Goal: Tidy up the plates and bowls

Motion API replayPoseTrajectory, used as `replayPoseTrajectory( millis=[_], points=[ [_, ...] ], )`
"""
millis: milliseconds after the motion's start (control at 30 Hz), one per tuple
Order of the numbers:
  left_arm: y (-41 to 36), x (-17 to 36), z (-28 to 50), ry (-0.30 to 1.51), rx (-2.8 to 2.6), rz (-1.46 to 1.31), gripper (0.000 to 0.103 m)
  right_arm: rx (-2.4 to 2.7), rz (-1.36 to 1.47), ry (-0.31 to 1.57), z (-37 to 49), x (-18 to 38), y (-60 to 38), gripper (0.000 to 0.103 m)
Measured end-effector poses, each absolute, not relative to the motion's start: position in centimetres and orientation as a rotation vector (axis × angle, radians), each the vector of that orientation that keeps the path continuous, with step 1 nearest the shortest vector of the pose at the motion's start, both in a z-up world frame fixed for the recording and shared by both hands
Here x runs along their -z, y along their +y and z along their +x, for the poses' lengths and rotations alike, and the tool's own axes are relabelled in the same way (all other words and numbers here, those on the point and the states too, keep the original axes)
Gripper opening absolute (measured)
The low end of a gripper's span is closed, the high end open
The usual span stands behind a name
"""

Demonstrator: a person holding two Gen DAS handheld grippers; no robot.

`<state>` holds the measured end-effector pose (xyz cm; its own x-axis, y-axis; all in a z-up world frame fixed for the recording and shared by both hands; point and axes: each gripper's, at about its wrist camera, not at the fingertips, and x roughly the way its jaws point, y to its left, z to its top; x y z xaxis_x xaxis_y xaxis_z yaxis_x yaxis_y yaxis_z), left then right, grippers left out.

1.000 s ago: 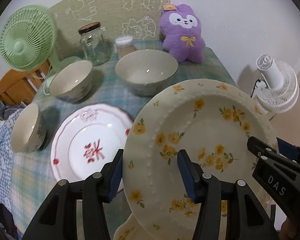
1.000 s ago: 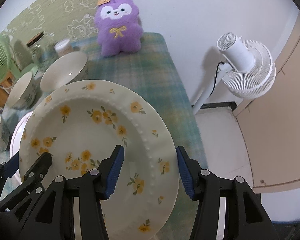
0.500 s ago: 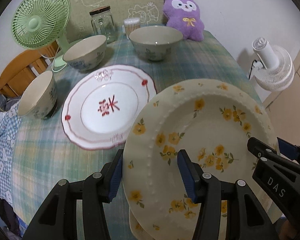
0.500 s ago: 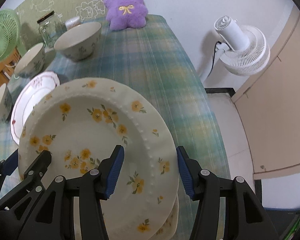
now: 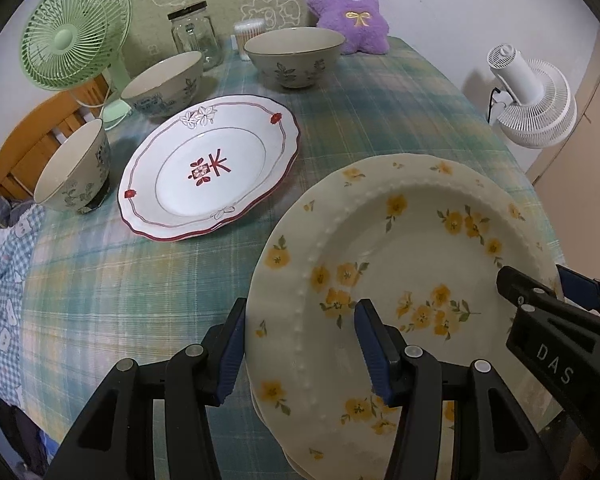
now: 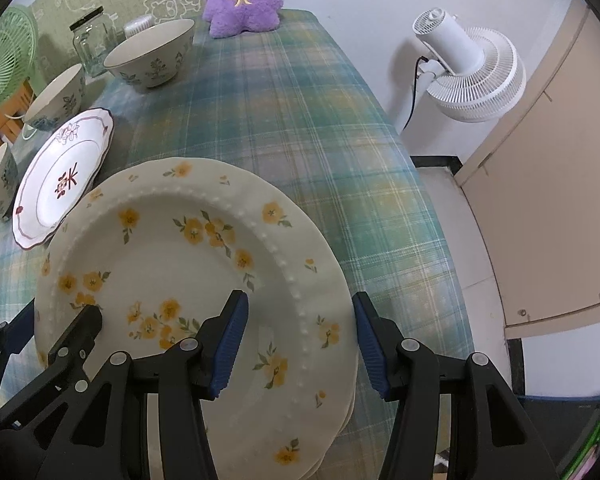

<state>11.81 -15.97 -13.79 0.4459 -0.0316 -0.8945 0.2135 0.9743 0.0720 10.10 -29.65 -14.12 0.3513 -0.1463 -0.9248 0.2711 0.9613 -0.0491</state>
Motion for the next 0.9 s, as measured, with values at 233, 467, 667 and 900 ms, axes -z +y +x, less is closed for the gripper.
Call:
replayPoseTrajectory(
  millis=[233,467,667,900],
  points=[
    [-16.4,14.0,11.5,1.087,0.132,0.208,0.054,0.278,0.106,1.185,10.1,14.4,-29.5,0.057],
    [-17.1,14.2,11.4,1.086,0.091,0.243,0.053,0.273,0.090,1.187,10.2,14.6,-29.4,0.057],
    [-17.1,14.2,11.6,1.101,0.095,0.228,0.061,0.249,0.110,1.206,10.4,14.4,-29.8,0.057],
    [-15.3,12.4,12.9,1.107,0.090,0.133,0.075,0.118,0.086,1.114,11.9,10.9,-29.8,0.072]
  ],
)
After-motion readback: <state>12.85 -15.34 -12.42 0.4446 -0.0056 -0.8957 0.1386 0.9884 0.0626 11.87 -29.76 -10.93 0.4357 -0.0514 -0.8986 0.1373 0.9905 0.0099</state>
